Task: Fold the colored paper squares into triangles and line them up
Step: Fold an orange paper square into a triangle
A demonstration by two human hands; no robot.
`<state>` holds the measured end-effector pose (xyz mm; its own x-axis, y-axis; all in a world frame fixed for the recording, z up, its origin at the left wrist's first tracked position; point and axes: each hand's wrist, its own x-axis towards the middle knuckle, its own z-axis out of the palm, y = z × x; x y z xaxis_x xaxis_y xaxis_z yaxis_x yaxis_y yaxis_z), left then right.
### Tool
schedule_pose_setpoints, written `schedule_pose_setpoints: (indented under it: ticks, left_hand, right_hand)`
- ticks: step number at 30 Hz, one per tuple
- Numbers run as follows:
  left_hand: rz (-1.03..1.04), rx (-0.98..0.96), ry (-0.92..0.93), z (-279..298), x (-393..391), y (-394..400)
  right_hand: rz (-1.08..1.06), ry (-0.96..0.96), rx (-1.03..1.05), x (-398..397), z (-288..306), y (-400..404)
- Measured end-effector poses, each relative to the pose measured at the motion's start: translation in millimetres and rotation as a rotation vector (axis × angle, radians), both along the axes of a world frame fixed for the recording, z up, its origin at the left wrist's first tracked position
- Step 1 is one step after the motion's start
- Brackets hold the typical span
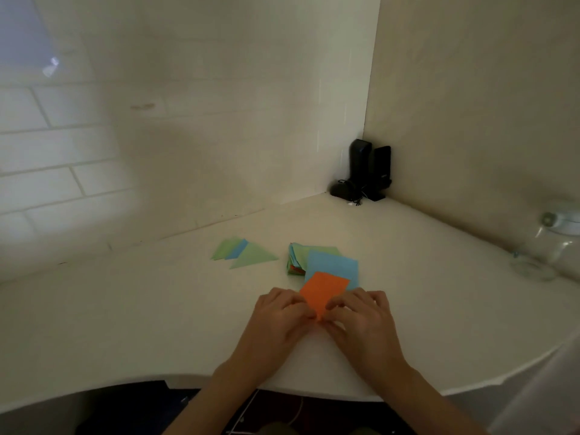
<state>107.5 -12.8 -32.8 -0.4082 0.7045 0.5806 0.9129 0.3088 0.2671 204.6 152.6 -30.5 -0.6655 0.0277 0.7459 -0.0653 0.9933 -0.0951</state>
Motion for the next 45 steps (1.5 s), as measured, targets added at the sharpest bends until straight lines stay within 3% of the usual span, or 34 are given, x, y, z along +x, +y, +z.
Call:
schedule_pose_setpoints:
  ticks: [8, 12, 16, 22, 26, 33, 37, 41, 45]
  left_hand:
    - [0.053, -0.019, -0.135, -6, 9, -6]
    - [0.063, 0.048, -0.248, -6, 10, -7]
    - [0.083, 0.095, -0.35, -8, 7, -3]
    - [0.121, 0.1, -0.467, -7, 3, 1]
    - [0.147, -0.029, -0.611, 2, -1, 7]
    - [0.108, -0.092, -0.682, 9, -11, -4]
    - [0.063, -0.08, -0.686, 10, -11, -8]
    - [-0.02, -0.09, -0.695, 14, -9, -13]
    - [-0.052, -0.098, -0.532, 8, -1, -22]
  right_hand:
    - [-0.025, -0.204, -0.107, 12, -8, -4]
    - [0.004, -0.303, -0.3, 8, -13, -3]
    - [0.044, -0.283, -0.471, 1, -13, -2]
    - [0.028, -0.332, -0.486, 1, -8, -2]
    - [0.022, -0.418, -0.54, 3, 0, -3]
    - [-0.01, -0.609, -0.612, -1, 12, -2]
    - [0.004, -0.615, -0.631, 1, 12, -4]
    - [-0.063, -0.612, -0.517, 0, 12, -16]
    - [-0.049, -0.635, -0.492, 0, 12, -16]
